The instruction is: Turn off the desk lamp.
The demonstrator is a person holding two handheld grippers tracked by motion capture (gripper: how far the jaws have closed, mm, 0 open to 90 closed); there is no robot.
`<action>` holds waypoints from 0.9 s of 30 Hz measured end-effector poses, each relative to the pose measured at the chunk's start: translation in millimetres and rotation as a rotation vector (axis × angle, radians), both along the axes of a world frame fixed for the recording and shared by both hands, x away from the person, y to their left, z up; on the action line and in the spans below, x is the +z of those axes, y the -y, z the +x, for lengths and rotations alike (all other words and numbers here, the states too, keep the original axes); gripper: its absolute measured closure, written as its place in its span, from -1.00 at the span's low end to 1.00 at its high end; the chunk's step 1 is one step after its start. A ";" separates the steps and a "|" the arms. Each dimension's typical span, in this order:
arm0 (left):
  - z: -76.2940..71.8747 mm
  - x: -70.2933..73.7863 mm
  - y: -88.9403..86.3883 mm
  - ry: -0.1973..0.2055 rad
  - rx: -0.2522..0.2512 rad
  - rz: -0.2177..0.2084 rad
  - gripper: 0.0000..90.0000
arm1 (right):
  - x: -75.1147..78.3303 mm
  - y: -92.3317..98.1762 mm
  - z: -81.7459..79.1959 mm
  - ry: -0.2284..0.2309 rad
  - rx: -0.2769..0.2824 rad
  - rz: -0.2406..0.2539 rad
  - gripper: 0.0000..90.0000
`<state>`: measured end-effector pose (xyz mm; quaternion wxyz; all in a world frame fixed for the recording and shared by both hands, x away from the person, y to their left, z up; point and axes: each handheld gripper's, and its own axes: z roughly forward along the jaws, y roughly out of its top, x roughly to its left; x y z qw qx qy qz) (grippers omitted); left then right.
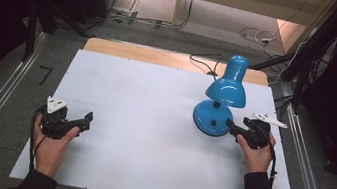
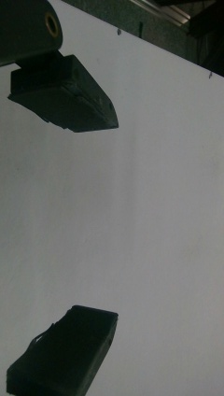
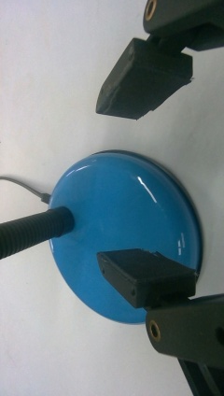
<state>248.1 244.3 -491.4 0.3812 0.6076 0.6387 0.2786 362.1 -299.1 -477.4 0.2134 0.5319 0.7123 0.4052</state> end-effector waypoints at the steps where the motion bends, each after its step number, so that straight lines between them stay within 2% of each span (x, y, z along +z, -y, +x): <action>1: -0.1 0.1 0.0 0.000 0.000 0.000 -0.82 | -0.7 0.1 -1.0 -0.003 0.001 -0.005 -0.49; 4: -0.1 0.2 0.5 0.003 0.001 -0.002 -0.82 | -2.7 -0.1 -3.4 -0.004 0.009 -0.029 -0.49; 8: 0.0 0.2 0.3 0.001 0.001 -0.001 -0.82 | -4.0 -0.3 -5.0 -0.008 0.011 -0.035 -0.50; 27: 0.4 -0.9 -0.3 -0.006 0.001 -0.004 -0.82 | -3.7 12.1 -20.6 -0.004 0.020 -0.041 -0.51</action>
